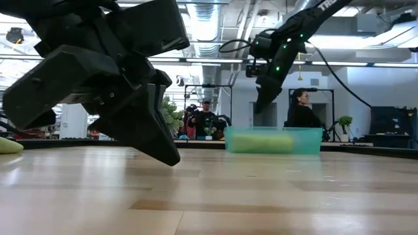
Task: Roll microfiber towels into tight, uniform cylinder then place into a basket
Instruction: Roll the blue microfiber cloth
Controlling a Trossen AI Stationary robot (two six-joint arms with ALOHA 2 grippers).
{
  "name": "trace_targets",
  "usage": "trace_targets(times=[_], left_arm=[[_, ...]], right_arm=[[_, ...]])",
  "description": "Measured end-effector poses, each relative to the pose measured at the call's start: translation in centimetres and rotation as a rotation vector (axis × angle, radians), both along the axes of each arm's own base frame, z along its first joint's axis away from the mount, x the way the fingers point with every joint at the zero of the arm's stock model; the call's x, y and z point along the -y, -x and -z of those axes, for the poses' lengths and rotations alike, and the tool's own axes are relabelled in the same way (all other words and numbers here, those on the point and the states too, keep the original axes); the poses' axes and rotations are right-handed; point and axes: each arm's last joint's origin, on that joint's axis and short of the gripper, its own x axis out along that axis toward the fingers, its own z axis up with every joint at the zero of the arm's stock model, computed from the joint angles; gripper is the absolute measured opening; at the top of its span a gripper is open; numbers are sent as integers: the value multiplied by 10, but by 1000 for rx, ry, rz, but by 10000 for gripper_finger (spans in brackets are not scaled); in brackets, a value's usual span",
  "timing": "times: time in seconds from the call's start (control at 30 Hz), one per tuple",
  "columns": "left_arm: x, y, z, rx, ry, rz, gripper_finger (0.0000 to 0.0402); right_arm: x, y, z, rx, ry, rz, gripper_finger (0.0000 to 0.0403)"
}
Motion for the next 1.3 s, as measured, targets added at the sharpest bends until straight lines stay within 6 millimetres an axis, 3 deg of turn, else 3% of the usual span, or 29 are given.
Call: trace_targets(times=[0.13, 0.3, 0.4, 0.6, 0.73, 0.93, 1.07, 1.17, 1.3], left_arm=[[3, 1, 0, 0, 0, 7, 0], [6, 3, 0, -2, -1, 16, 0], [7, 4, 0, -1, -1, 21, 0], [7, 4, 0, 3, 4, 17, 0], [8, 4, -1, 9, 13, 10, 0], [9, 2, -2, 34, 32, 3, 0], [10, 1, -4, 58, 53, -2, 0], [13, 2, -4, 67, 71, -10, 0], [18, 3, -5, 87, 92, -7, 0]], right_arm=[[-8, 3, -7, 37, -16, 44, 179], [-51, 8, -7, 45, -35, -29, 123], [-91, 14, -8, 63, -53, -92, 89], [-191, 37, -20, 140, -63, -233, 32], [-255, 54, -27, 197, -172, -347, 8], [-331, 78, -18, 132, -264, -589, 23], [-373, 79, -8, 182, -310, -717, 55], [-391, 69, 1, 207, -415, -617, 74], [-406, 61, 22, 25, -441, -515, 112]])
